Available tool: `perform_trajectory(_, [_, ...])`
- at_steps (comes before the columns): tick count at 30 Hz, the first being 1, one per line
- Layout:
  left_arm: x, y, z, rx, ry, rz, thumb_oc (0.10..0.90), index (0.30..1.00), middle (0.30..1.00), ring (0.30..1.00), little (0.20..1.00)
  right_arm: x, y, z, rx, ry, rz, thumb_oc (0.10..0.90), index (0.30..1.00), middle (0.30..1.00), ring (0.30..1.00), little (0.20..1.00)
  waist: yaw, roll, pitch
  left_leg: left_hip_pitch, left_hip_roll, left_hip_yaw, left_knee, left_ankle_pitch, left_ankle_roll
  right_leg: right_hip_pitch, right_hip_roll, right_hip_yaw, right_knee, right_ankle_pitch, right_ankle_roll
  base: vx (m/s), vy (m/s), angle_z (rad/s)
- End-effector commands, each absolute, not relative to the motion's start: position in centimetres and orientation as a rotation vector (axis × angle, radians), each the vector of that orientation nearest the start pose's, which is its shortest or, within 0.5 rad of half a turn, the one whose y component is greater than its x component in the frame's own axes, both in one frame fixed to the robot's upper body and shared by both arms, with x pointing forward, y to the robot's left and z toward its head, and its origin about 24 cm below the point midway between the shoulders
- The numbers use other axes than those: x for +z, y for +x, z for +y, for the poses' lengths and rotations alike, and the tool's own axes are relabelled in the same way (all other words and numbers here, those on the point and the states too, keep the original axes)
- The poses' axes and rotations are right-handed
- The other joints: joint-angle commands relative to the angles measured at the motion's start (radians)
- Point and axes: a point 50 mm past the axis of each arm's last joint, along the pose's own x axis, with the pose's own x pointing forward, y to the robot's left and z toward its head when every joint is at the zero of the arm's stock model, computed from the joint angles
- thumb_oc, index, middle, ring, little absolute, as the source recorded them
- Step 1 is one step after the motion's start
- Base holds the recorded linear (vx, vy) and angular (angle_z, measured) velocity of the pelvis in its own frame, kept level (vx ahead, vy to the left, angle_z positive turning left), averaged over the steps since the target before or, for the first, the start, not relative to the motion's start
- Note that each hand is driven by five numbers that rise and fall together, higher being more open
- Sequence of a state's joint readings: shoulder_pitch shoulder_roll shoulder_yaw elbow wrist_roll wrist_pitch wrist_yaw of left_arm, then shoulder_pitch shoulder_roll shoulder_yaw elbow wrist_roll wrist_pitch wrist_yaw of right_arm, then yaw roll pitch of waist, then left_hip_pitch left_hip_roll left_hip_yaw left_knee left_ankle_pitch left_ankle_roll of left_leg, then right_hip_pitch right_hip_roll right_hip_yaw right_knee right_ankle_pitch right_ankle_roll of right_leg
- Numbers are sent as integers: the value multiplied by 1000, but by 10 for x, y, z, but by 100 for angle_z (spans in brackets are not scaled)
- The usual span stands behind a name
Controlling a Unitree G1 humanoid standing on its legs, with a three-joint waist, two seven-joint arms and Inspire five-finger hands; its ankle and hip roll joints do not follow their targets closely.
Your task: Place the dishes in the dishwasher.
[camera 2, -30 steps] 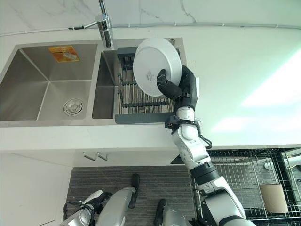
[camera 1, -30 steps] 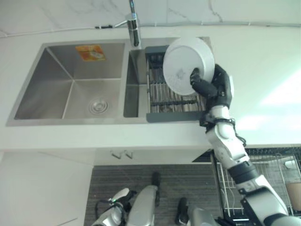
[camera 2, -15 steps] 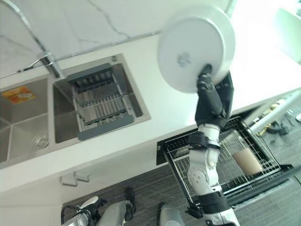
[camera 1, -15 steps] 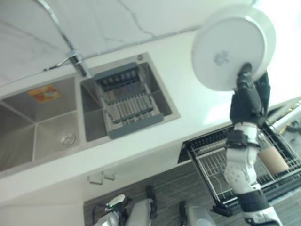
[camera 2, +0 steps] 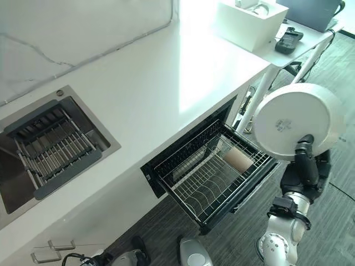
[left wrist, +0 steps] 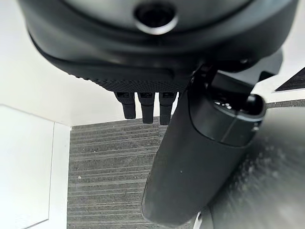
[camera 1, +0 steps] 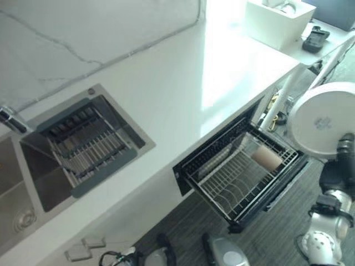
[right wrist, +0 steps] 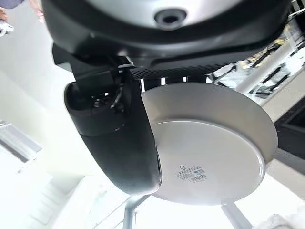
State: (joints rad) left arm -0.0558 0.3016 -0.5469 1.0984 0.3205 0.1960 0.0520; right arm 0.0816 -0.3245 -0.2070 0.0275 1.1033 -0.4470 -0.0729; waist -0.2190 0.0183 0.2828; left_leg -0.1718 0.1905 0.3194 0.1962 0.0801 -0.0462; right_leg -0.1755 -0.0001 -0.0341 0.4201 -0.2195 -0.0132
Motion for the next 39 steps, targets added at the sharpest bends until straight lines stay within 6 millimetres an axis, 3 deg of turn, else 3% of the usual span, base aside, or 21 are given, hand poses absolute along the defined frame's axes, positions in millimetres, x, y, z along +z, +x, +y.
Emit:
perform_trajectory(1, [-144, 159, 180, -432, 869, 991, 800, 900, 900, 900, 900, 133, 232, -283, -224, 659, -703, 400, 300, 300, 300, 300, 14, -15, -33, -57, 64, -90, 104, -119, -59, 88, -50, -39, -120, 26, 103, -25, -6, -3])
perform_trajectory(12, [-141, 163, 183, -412, 861, 984, 800, 900, 900, 900, 900, 80, 244, -277, -239, 483, -302, 400, 300, 300, 300, 300, 32, -14, -23, -54, 54, -110, 104, -118, -70, 69, -63, -59, -120, 30, 104, -5, -11, 2])
perform_trajectory(18, [-138, 167, 186, -417, 887, 967, 800, 900, 900, 900, 900, 65, 248, -280, -265, 230, -163, 400, 300, 300, 300, 300, 51, -21, -16, -45, 46, -122, 104, -123, -71, 61, -74, -74, -120, 37, 105, 4, -19, 2])
perform_trajectory(25, [-133, 173, 191, -429, 917, 963, 800, 900, 900, 900, 900, 84, 256, -304, -394, -248, -135, 400, 300, 300, 300, 300, 70, -27, -5, -38, 25, -139, 104, -138, -69, 56, -84, -82, -120, 42, 108, 1, -18, 10])
perform_trajectory(27, [-131, 176, 192, -444, 940, 954, 800, 900, 900, 900, 900, 99, 262, -308, -419, -439, -181, 400, 300, 300, 300, 300, 81, -27, 4, -29, 10, -154, 104, -151, -67, 61, -86, -80, -120, 38, 111, 6, -22, 6])
perform_trajectory(34, [-129, 178, 195, -489, 987, 933, 800, 900, 900, 900, 900, 129, 275, -299, -449, -805, -338, 400, 300, 300, 300, 300, 106, -9, 27, -65, -7, -192, 104, -139, -58, 87, -67, -91, -120, 29, 93, -4, -4, 13])
perform_trajectory(39, [-127, 181, 203, -473, 1014, 934, 800, 900, 900, 900, 900, 133, 280, -304, -482, -948, -345, 400, 300, 300, 300, 300, 119, -3, 54, -73, -25, -218, 104, -138, -55, 92, -68, -104, -120, 25, 89, -8, -21, 25])
